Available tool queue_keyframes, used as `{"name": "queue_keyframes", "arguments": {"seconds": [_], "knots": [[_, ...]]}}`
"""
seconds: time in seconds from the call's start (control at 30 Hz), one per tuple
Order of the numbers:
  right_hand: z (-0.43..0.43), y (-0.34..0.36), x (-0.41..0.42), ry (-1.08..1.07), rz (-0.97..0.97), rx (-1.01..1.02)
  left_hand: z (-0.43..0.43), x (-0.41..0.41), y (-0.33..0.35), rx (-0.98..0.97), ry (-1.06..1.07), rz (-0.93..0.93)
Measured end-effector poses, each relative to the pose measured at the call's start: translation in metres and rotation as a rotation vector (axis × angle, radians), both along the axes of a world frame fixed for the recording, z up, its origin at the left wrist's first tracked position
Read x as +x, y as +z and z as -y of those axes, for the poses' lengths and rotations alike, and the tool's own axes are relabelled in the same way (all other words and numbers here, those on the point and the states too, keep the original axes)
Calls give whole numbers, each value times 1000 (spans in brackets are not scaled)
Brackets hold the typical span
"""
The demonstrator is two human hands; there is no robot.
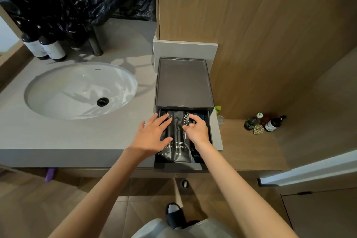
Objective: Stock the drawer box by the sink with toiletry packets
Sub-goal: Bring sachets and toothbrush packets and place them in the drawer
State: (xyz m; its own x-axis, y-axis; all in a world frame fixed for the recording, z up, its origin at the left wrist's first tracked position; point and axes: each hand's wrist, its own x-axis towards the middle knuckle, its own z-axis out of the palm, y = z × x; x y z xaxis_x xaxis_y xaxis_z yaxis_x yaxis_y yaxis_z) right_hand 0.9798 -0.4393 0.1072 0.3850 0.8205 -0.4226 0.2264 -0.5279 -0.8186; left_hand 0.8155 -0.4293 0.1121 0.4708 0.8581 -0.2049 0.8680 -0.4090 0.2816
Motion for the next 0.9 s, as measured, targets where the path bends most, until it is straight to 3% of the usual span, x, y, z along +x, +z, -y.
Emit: {"name": "queue_keyframes", "arguments": {"seconds": [0.3, 0.37, 0.53, 0.9], "knots": [[12, 1, 11, 336, 500, 241, 4, -6, 1, -9, -20, 11], [17, 6, 18, 531, 509, 269, 5, -7, 1, -11, -15, 0], [15, 10, 28, 943, 471, 69, 8, -6, 0, -18, -2, -27], [11, 7, 32, 1034, 562, 43, 12, -5, 5, 55, -27, -79]]}}
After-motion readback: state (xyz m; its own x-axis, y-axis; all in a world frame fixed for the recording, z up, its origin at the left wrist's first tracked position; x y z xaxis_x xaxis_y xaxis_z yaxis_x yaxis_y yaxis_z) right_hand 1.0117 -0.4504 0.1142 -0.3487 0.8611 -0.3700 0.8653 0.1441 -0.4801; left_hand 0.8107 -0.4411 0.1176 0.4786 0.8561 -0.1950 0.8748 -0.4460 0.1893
